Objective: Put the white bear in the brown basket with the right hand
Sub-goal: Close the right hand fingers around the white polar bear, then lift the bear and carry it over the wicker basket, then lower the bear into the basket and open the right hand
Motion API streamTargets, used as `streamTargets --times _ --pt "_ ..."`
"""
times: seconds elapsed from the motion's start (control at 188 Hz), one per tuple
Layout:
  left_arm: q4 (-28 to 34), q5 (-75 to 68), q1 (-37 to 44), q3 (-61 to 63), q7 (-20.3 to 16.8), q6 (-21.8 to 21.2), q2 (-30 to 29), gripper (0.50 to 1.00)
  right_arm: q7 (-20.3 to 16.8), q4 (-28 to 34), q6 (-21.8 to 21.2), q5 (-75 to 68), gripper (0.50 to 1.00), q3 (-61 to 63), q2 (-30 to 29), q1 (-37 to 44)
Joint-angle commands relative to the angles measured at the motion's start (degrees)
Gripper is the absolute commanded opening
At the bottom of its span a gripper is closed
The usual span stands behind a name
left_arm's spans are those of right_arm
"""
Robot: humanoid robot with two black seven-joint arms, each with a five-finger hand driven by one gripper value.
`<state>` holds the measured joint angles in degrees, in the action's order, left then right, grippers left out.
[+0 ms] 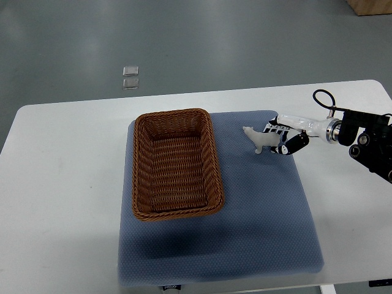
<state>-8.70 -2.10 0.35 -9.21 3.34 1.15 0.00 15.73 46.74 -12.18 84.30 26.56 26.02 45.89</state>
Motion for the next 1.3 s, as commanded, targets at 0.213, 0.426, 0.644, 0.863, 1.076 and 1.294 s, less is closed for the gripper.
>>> streamTargets --times 0.213,0.426,0.644,0.863,1.076,1.294 --pt "0.00 -0.01 0.00 -0.02 0.00 -0.01 0.00 1.000 0.18 2.92 3.21 -0.10 0.500 0.16 0.26 2.09" --pt "0.00 -0.01 0.00 -0.02 0.00 -0.01 0.00 1.000 0.53 7.14 3.12 -0.36 0.500 0.16 0.97 6.14" --pt "0.00 -0.01 0.00 -0.02 0.00 -0.01 0.00 1.000 0.62 10.21 1.89 -0.10 0.500 -3.09 0.00 11.24" --pt "0.00 -0.01 0.00 -0.02 0.00 -0.01 0.00 1.000 0.70 11.09 1.81 -0.01 0.500 -9.24 -3.08 15.19" --pt "0.00 -0.01 0.00 0.06 0.00 -0.01 0.00 1.000 0.70 11.09 1.81 1.22 0.500 -14.25 -6.24 17.39" --pt "0.00 -0.01 0.00 -0.02 0.00 -0.01 0.00 1.000 0.70 10.83 1.81 2.01 0.580 -15.39 -9.49 19.06"
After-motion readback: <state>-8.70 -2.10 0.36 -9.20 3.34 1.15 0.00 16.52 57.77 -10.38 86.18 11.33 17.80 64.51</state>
